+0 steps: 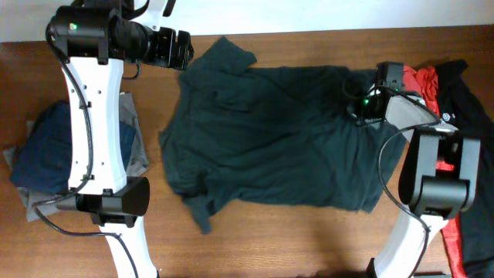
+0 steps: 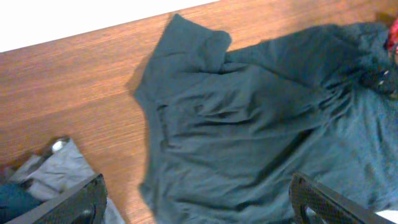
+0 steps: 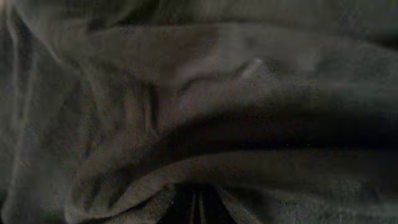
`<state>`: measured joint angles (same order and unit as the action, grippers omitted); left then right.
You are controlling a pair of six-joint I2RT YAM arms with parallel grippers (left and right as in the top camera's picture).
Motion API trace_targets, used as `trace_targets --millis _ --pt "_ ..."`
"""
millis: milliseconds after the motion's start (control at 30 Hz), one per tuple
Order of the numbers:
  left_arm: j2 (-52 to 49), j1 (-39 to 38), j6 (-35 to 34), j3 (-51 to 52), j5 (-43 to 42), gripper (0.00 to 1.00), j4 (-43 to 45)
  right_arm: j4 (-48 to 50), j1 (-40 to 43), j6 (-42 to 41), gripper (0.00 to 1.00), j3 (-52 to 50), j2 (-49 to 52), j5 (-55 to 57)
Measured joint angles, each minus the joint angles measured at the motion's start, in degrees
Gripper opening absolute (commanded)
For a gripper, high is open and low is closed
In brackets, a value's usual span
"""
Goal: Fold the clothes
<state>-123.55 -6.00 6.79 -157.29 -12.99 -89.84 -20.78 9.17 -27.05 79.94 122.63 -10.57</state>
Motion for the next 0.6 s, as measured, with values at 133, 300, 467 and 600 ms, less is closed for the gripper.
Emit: trace_targets --millis 133,300,467,600 --pt "0.0 0.0 0.0 0.0 0.92 0.94 0.04 7.13 1.27 0.28 0.04 0.37 1.95 -1.46" --pt "0.0 0.0 0.0 0.22 1.29 0.96 0.04 6.23 2.78 4.44 0.06 2.84 3.41 -4.63" --pt "-0.13 0.0 0.0 3.96 2.93 0.96 -1.07 -4.85 5.03 9.53 0.29 8.2 4.2 -8.31" --pt "-0.79 0.0 0.0 9.29 5.44 0.96 -3.06 -15.28 8.2 15.43 0.37 11.76 4.13 -14.1"
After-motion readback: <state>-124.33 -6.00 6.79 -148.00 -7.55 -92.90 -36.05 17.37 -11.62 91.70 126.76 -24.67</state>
